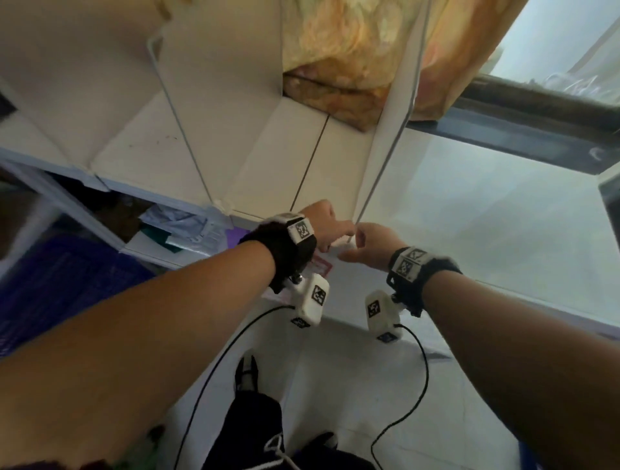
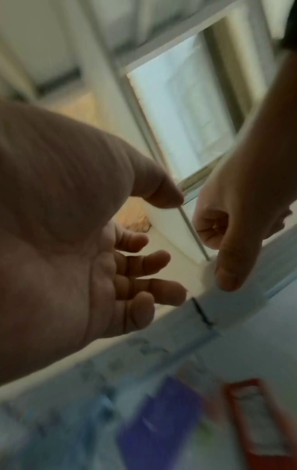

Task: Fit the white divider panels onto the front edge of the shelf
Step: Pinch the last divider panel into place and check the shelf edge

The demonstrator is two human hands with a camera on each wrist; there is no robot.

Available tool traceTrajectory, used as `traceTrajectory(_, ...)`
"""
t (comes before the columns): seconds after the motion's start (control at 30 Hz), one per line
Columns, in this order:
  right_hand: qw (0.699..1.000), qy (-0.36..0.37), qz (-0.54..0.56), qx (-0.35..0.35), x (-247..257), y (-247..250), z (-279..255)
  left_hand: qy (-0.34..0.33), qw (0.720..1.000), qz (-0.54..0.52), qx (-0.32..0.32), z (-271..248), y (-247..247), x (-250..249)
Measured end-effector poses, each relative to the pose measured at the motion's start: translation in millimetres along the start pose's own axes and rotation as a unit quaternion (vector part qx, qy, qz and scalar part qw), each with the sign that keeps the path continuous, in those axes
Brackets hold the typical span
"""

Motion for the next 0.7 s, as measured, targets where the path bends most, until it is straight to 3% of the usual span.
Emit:
traceTrajectory(0.07,1.000,0.006,-0.025,0.009,15,0,2,-0.057,0.984,0.165,-0.018,-3,-5,-28)
traceTrajectory(0.13,0.999,-0.006,-0.042,0.019,15,-6,11,-0.077,0.966,0.244,-0.023,4,-18,-41)
traceTrajectory(0.23,0.996,-0.014,-0.081,0.026,0,-17,31,-0.060,0.972,0.223,-0.041,12,-23,-41)
traceTrajectory(0.4,0.993,-0.014,-0.093,0.068,10,3,10,-0.059,0.975,0.206,-0.050,22,-29,-30)
traceTrajectory(0.7,0.998,0.007,-0.042,0.052,0,1,16,-0.011,0.975,0.224,0.001,32,-45,-16)
Point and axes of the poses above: each hand's wrist, its own z-axis towards the middle knuckle, its own y-axis out of the back of the hand, x = y × z, the point moved 9 cm from there along z, towards the middle knuckle, and after that the axes turned 8 degrees about y, right-handed, at the moved point
